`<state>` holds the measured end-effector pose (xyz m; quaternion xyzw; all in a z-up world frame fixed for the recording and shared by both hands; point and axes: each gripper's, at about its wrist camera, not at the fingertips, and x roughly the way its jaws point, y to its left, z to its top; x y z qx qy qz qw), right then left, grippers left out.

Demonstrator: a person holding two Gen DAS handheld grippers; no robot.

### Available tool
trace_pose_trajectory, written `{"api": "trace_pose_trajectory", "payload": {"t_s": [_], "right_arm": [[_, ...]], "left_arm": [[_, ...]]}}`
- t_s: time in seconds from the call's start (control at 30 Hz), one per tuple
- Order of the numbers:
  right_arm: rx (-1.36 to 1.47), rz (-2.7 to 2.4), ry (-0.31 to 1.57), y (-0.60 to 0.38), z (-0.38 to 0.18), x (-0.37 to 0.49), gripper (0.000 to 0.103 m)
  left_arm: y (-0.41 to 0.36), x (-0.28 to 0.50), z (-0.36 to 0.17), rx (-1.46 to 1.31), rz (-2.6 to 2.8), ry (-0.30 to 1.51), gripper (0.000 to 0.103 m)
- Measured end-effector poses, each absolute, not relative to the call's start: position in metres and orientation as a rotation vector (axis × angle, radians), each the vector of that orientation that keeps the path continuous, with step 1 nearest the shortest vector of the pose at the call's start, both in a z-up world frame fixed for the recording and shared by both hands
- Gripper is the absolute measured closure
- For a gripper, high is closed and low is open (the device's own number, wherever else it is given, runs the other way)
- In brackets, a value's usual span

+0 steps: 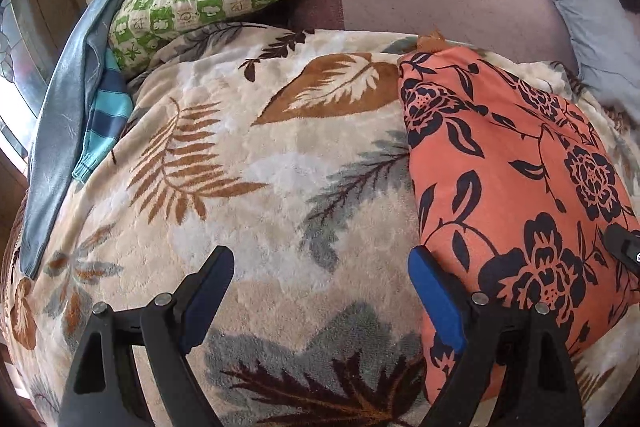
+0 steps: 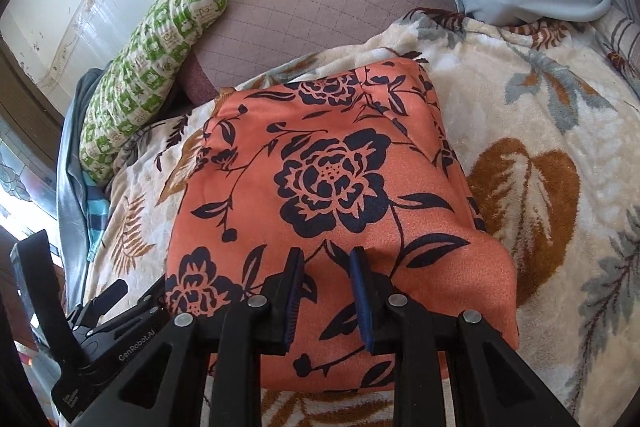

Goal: Fold small clothes

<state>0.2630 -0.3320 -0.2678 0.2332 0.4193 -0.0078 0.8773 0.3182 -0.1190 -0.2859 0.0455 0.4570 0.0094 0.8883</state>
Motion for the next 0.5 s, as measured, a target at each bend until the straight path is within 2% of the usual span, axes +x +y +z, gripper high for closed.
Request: {"api": "trace_pose_trajectory", "payload": {"t_s": [0.13, 0.3, 0.5], "right_arm": [[0.493, -0.026, 0.817, -0.338, -0.256, 0.254, 0.076], [0.503, -0.075, 0.922, -0.344, -0.276, 0.265, 0.076], [0.498, -0.061, 0.891, -0.343, -0.269, 0.262, 0.076]], "left_arm": [[-0.118, 0.312, -0.273, 0.100, 0.040, 0.898, 0.014], [-0.121, 0.303, -0.251, 0.114, 0.037, 0.809, 0.014], [-0.123, 0.297, -0.234, 0.121, 0.027, 0.742, 0.014]]}}
